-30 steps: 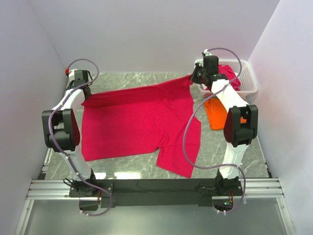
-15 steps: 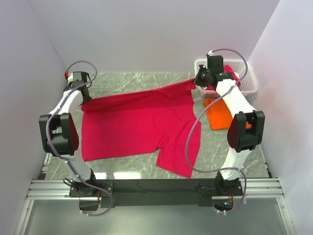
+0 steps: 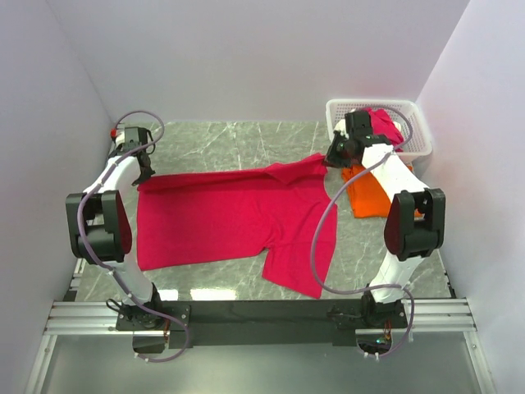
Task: Fold and stack the t-shirts
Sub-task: Fold the tshirt
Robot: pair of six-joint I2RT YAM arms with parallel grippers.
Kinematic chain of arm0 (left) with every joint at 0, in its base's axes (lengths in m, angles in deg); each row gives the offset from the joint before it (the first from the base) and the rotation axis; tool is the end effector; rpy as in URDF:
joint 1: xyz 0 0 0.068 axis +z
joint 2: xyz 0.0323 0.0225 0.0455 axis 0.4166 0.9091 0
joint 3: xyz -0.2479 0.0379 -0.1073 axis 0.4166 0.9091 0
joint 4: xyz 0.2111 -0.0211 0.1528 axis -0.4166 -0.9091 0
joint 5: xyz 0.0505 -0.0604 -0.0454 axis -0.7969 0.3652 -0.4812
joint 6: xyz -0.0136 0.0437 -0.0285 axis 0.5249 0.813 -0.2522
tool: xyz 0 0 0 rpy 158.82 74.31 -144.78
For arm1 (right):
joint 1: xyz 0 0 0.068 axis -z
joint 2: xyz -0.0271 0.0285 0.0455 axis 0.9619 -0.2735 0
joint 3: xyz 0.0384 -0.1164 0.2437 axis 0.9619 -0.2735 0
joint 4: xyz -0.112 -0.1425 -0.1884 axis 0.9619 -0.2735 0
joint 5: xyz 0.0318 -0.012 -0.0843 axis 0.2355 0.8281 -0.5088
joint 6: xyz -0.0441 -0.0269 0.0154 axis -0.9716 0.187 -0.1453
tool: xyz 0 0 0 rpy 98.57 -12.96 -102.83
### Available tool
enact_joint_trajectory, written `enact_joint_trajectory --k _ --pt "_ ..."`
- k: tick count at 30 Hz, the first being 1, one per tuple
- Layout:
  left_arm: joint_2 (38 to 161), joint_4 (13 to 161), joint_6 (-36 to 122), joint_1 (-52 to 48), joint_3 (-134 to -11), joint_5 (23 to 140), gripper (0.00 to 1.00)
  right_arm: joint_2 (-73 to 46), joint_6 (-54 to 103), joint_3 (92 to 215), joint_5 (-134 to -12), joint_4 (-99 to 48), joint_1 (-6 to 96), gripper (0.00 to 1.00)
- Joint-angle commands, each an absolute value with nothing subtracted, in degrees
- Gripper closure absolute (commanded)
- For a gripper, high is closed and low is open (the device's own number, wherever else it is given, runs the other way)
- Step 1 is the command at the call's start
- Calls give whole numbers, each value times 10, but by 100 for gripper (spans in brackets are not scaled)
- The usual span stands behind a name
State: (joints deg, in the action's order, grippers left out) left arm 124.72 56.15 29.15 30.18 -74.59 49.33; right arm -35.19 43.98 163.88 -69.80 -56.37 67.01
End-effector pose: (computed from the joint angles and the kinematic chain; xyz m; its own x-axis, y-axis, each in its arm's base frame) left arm 0.3726 0.0507 0.2292 -0.6034 -0.4501 -0.6582 -0.6370 0.7687 0.0583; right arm 0.3980 0.0562 0.2766 -0.7714 0.3402 -0.5378 0.1089 0.9032 0.4152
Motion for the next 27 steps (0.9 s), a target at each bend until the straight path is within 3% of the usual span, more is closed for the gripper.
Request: enact_joint_trajectory --k 1,27 --pt "1240 574 285 307 -751 466 99 -300 464 1614 -711 -563 669 100" --pt "1267 653 260 307 -661 458 98 -310 512 1479 -648 -531 665 100"
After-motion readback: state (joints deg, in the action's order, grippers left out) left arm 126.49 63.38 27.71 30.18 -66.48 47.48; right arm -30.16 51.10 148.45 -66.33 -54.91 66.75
